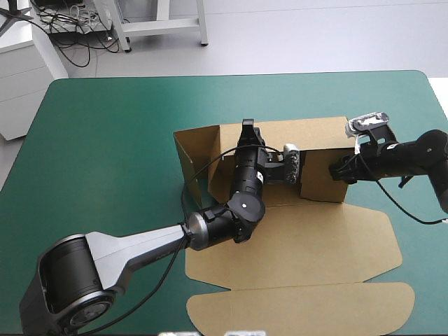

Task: Fold the box

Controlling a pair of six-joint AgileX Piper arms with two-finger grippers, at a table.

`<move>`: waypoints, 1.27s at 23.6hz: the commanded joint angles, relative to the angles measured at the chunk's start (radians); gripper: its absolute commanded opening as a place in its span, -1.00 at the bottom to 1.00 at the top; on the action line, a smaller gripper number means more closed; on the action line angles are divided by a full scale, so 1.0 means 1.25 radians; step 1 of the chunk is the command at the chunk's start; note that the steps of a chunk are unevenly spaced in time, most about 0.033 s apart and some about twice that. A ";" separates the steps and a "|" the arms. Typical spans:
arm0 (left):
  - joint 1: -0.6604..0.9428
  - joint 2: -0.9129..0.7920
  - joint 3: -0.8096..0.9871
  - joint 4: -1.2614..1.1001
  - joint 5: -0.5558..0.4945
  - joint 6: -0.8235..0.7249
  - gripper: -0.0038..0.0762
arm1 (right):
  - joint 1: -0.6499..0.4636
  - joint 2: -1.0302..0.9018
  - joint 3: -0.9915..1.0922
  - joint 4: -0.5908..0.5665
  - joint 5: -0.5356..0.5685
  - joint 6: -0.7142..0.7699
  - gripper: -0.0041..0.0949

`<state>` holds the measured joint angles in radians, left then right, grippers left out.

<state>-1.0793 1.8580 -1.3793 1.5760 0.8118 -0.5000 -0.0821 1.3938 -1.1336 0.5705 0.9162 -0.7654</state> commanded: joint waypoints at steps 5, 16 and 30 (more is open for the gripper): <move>-0.009 -0.027 -0.013 0.004 -0.028 -0.024 -0.93 | 0.000 0.008 -0.020 0.081 -0.105 -0.002 0.13; -0.009 -0.027 -0.013 0.016 -0.032 -0.024 -0.93 | 0.000 0.092 -0.020 0.135 -0.087 -0.038 0.06; -0.009 -0.027 -0.013 0.022 -0.034 -0.024 -0.92 | 0.003 0.098 -0.020 0.215 -0.078 -0.133 -0.91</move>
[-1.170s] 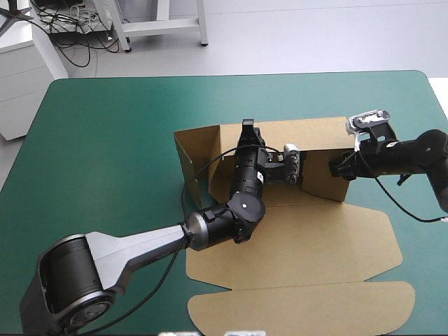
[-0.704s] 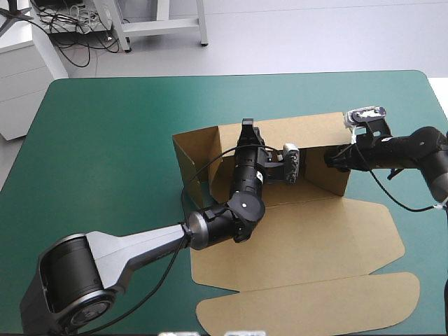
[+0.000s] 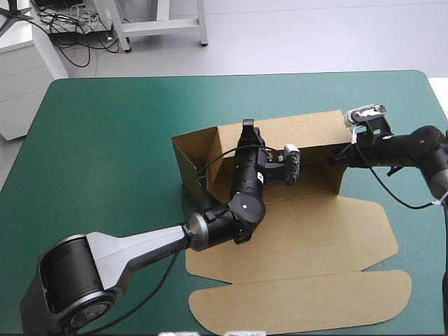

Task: Fold the box

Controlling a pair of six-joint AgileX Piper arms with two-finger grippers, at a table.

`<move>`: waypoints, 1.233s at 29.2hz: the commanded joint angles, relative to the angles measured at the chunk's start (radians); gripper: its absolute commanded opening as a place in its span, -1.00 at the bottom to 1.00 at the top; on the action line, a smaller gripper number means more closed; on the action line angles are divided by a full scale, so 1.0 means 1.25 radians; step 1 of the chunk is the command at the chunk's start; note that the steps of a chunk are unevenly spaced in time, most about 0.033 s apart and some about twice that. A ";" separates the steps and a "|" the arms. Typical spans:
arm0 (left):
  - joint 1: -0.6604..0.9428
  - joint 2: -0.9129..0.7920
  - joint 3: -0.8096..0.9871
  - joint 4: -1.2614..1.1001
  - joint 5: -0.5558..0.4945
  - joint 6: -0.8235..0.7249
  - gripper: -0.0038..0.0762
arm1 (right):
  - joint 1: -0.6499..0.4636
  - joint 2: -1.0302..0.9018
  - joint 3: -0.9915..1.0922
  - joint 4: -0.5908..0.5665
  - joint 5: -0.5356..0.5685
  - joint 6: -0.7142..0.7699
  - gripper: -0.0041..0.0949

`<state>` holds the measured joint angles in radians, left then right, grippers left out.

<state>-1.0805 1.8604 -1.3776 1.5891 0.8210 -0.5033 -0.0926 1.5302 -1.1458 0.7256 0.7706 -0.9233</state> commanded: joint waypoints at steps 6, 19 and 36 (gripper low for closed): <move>-0.008 -0.029 -0.015 0.085 -0.041 -0.021 -0.53 | 0.011 -0.011 -0.012 0.088 0.024 0.034 -0.91; -0.033 -0.033 -0.018 0.171 -0.026 -0.059 -0.01 | 0.090 0.063 -0.133 -0.115 -0.108 0.301 -0.91; -0.141 -0.284 -0.018 0.171 0.105 -0.060 -0.88 | 0.090 0.111 -0.419 -0.273 0.139 0.505 -0.91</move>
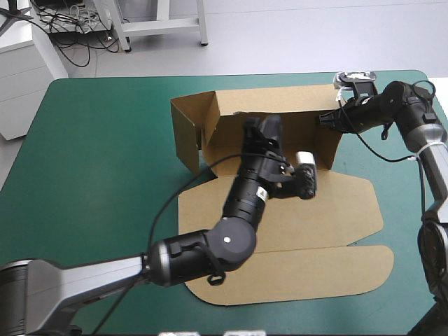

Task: Fold the box

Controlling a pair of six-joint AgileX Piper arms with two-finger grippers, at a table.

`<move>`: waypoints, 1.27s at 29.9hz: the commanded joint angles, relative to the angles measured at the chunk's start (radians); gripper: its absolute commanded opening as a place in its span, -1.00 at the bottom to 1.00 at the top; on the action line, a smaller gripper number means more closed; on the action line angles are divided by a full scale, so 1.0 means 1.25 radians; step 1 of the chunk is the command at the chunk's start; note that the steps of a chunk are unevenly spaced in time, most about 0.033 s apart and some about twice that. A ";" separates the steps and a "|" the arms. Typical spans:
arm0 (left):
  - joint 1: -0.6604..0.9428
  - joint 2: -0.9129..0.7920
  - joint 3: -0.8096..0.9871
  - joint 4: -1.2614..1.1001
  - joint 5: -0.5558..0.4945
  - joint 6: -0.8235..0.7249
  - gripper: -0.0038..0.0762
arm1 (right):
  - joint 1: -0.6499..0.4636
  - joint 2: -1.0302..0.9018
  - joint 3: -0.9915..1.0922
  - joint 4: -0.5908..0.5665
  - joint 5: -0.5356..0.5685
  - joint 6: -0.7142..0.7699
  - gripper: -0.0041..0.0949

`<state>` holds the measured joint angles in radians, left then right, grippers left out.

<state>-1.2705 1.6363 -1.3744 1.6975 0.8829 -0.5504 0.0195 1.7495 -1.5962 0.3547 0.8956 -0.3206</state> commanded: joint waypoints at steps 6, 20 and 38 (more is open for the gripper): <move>0.100 -0.264 -0.020 -0.007 0.059 -0.065 -0.91 | 0.000 -0.113 -0.085 -0.007 0.193 0.050 -0.91; 0.626 -0.445 -0.019 -0.487 -0.019 0.031 -0.91 | 0.131 -0.222 -0.055 -0.098 0.287 0.203 -0.91; 0.981 -0.359 -0.019 -1.158 -0.021 0.477 -0.91 | 0.187 -0.109 0.060 -0.179 0.212 0.191 -0.89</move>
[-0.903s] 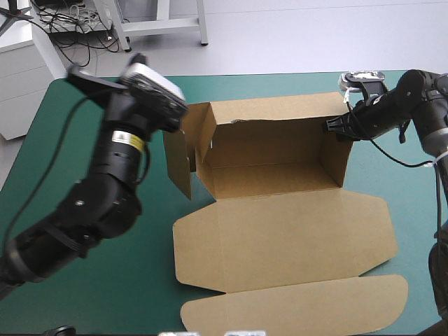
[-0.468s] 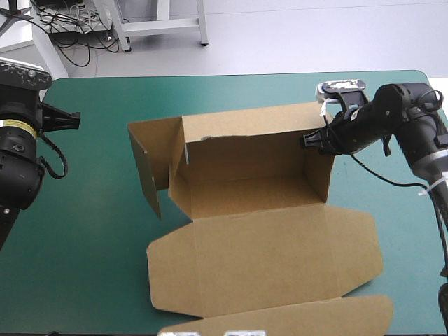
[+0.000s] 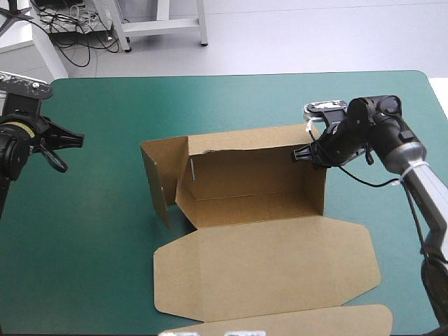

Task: Fold the box

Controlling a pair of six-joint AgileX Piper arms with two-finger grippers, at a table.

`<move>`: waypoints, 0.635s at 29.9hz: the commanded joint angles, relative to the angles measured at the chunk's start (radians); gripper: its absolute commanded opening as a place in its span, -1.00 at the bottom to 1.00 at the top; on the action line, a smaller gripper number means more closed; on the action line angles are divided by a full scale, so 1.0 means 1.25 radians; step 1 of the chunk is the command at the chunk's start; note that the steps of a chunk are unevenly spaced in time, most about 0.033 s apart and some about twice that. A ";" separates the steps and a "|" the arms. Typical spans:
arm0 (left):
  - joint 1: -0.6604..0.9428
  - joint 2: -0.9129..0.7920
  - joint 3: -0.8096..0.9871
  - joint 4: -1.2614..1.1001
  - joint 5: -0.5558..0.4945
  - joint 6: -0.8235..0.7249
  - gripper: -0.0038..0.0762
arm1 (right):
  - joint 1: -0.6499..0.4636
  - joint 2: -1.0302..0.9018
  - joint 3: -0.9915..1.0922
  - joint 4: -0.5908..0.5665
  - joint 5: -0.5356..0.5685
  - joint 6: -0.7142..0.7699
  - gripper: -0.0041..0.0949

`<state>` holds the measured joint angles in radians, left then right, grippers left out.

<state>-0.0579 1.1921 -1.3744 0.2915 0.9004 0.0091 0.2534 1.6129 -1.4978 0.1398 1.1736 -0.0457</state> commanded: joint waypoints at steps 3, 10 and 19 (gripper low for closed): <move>0.011 0.013 -0.019 -0.037 -0.023 0.043 -0.91 | 0.001 0.027 -0.019 -0.007 -0.091 -0.032 -0.73; 0.011 0.037 -0.019 -0.054 0.004 0.076 -0.91 | 0.004 0.059 -0.043 -0.009 -0.195 0.001 -0.15; 0.011 0.056 -0.019 -0.057 0.028 0.083 -0.91 | 0.004 0.062 -0.250 -0.094 -0.073 0.003 -0.06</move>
<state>-0.0443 1.2777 -1.3744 0.2118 0.9711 0.1126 0.2583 1.7390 -1.6795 0.0757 1.0307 -0.0578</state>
